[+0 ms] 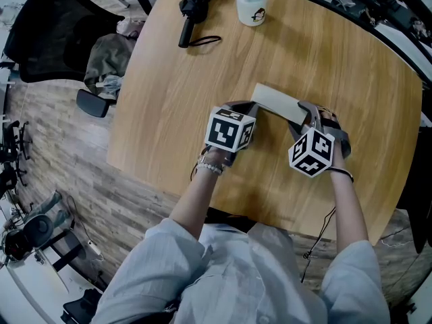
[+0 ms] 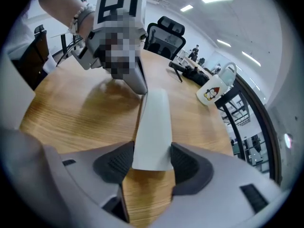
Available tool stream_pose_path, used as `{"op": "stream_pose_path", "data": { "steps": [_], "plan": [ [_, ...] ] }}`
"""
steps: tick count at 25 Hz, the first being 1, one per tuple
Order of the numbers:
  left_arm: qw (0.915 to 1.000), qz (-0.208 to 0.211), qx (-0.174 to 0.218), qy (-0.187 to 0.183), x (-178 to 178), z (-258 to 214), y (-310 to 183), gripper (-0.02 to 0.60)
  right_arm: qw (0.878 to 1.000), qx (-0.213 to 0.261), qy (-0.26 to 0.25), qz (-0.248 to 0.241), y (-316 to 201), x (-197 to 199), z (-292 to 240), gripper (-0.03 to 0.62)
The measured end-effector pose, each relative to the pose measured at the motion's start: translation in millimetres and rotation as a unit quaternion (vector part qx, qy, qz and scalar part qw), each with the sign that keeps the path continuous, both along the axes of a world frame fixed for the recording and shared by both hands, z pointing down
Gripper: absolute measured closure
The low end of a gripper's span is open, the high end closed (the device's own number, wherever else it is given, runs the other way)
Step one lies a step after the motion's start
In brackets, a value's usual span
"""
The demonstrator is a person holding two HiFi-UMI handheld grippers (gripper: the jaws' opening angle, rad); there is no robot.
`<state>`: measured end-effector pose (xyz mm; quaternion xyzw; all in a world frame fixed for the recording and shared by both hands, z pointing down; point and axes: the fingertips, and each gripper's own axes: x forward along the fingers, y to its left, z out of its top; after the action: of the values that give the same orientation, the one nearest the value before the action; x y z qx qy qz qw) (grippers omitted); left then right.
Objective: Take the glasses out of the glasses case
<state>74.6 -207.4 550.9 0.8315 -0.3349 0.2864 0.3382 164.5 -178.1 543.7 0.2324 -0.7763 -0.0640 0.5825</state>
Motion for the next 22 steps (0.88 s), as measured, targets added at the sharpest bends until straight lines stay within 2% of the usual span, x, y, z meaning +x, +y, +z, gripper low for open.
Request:
{"op": "stream_pose_path", "data": {
  "steps": [17, 19, 22],
  "plan": [
    [1.0000, -0.004, 0.005, -0.005, -0.9, 0.8, -1.0, 0.577, 0.991, -0.114, -0.076, -0.001, -6.5, 1.8, -12.6, 0.364],
    [1.0000, -0.005, 0.005, -0.005, -0.4, 1.0, -0.5, 0.577, 0.990, -0.117, -0.080, -0.002, -7.8, 2.8, -16.8, 0.364],
    [1.0000, -0.005, 0.005, -0.005, -0.1, 0.7, -0.4, 0.577, 0.992, -0.100, -0.078, -0.010, -8.3, 2.8, -24.4, 0.414]
  ]
}}
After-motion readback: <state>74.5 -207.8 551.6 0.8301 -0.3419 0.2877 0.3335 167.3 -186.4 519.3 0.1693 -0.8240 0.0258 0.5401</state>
